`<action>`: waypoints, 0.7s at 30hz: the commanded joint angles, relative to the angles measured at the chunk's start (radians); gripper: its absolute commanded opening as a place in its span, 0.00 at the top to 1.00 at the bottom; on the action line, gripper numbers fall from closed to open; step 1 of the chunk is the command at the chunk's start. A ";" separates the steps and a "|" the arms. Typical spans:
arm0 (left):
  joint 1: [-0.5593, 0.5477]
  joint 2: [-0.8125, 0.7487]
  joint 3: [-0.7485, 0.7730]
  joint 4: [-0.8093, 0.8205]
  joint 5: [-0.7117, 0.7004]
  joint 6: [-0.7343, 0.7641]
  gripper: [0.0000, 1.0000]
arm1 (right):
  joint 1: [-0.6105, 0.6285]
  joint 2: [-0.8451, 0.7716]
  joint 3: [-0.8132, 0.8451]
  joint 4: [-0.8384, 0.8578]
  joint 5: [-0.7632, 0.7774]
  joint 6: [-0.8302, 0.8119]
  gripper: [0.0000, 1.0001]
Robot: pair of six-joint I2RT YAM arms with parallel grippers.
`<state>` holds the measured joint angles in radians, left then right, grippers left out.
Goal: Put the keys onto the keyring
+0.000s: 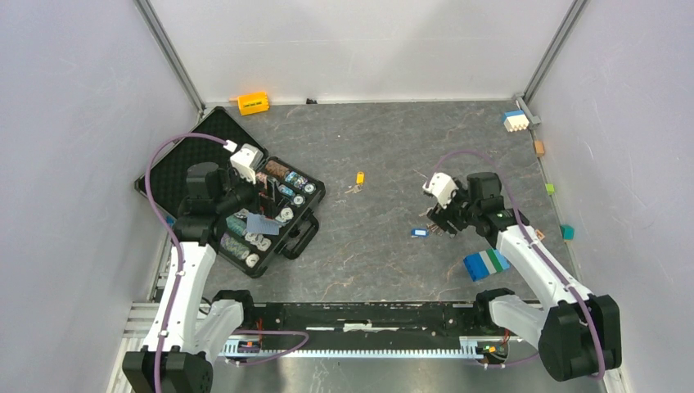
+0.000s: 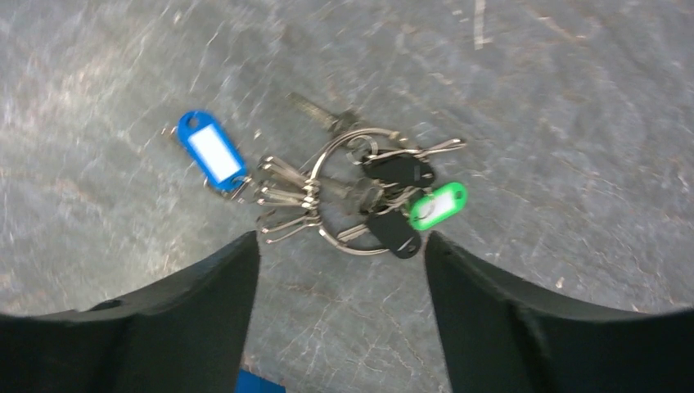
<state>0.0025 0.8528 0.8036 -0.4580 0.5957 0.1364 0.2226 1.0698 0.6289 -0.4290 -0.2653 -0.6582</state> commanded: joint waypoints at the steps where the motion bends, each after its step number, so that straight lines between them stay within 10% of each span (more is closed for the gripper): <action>1: -0.004 -0.019 0.012 0.006 0.086 0.028 0.00 | 0.027 0.072 0.009 -0.047 0.011 -0.105 0.36; 21: -0.005 -0.025 -0.016 0.039 0.088 0.045 0.00 | 0.045 0.196 0.071 -0.180 -0.010 -0.547 0.43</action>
<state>0.0021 0.8387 0.7948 -0.4545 0.6571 0.1463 0.2615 1.2327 0.6430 -0.5819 -0.2260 -1.0920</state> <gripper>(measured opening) 0.996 0.578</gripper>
